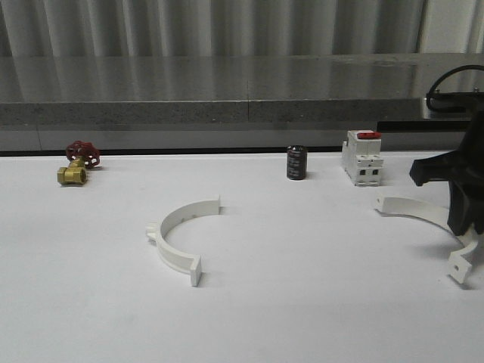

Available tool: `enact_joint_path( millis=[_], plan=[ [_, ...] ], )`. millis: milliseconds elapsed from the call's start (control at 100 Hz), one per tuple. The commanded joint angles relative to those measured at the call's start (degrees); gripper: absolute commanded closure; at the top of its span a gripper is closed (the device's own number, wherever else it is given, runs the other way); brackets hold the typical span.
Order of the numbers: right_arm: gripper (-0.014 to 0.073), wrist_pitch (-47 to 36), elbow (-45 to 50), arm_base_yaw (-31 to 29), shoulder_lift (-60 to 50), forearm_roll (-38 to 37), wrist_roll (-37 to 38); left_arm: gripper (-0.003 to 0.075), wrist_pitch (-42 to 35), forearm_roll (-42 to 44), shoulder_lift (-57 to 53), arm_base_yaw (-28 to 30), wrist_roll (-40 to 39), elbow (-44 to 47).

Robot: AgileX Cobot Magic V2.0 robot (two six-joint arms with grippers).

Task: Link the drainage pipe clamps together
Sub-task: 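Grasp the second clamp half by its tab with the right gripper and lift, then carry the clamp half to the placed half and join their tabbed ends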

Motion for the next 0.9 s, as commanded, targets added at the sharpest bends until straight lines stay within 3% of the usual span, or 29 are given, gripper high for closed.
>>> enact_joint_path(
  millis=[0,220,520,720,890],
  plan=[
    [0.0572,-1.5,-2.0,0.0,-2.3,0.0,-0.5,0.0741,-4.3,-0.2,0.5,0.0,0.0,-1.6],
    [0.0572,-3.6,-2.2,0.1,-2.3,0.0,-0.5,0.0741,-4.3,-0.2,0.5,0.0,0.0,-1.6],
    [0.0566,5.6,-8.2,6.6,-3.1,5.2,0.6,0.0741,-4.3,-0.2,0.5,0.0,0.0,-1.6],
    [0.0564,2.7,-10.8,17.4,-2.9,3.1,12.2,0.0741,-4.3,-0.2,0.5,0.0,0.0,-1.6],
    [0.0564,6.8,-14.5,24.9,-0.2,-12.3,34.7,0.0741,-4.3,-0.2,0.5,0.0,0.0,-1.6]
  ],
)
